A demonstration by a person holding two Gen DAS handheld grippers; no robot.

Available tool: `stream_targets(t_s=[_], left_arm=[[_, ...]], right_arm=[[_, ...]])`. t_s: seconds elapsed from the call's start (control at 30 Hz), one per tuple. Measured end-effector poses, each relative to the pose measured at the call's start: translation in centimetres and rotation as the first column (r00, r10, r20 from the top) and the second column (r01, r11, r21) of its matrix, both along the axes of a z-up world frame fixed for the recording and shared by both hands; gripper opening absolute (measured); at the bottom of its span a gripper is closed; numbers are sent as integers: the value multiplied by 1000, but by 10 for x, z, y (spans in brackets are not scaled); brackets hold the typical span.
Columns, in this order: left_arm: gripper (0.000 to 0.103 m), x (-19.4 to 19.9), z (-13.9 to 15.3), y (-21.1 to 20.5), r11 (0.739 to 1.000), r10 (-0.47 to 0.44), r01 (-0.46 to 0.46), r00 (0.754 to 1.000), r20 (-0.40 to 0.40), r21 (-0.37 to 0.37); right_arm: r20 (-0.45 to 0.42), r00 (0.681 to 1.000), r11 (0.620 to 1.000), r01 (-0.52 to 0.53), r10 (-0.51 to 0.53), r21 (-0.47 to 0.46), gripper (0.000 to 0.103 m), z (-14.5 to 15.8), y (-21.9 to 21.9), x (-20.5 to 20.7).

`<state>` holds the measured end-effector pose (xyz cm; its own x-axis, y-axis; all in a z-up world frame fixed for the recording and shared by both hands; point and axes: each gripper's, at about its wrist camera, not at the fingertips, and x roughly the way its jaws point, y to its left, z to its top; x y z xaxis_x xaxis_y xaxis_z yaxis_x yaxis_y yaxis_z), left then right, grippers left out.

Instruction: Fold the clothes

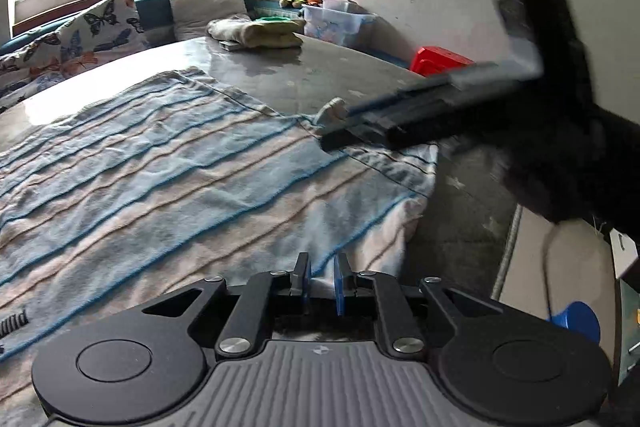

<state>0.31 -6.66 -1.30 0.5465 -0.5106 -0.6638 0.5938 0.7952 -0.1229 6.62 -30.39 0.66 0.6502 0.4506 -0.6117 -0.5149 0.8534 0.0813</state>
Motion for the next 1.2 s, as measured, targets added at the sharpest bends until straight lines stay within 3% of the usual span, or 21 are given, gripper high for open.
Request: stream_targets(t_s=[0.2,0.33,0.73,0.8,0.87,1.03,1.2], left_arm=[[13,-3,-3,-2,1000,-5,5,1000,-5,5],[13,-2,-3,-1,1000,-8,8,1000,-3,6],[16,-4,-3,-1,1000,-2,2,1000,3,3],[22,-5,-2,-2,1000,-3,3,1000,5,4],[34,-7,-1,-2,1000,1,-1,1000,14,8],[35,-10,2,5,999,39,-39,999,22,-4],[44,-18,9,34,987,157,-156,987,34,-30]], right_arm=[[-25,999,999,30,-31,-23,54,-14,3,39],[-50,997,998,62,-62,-11,46,-25,-9,53],[-53,987,988,153,-153,-4,46,-24,-43,5],[-37,985,986,168,-168,-13,47,-24,-47,-6],[-23,979,979,201,-202,-20,50,-22,-51,-12],[-20,973,973,232,-232,4,51,-21,-56,-17],[-18,970,970,244,-244,19,60,-27,-53,-18]])
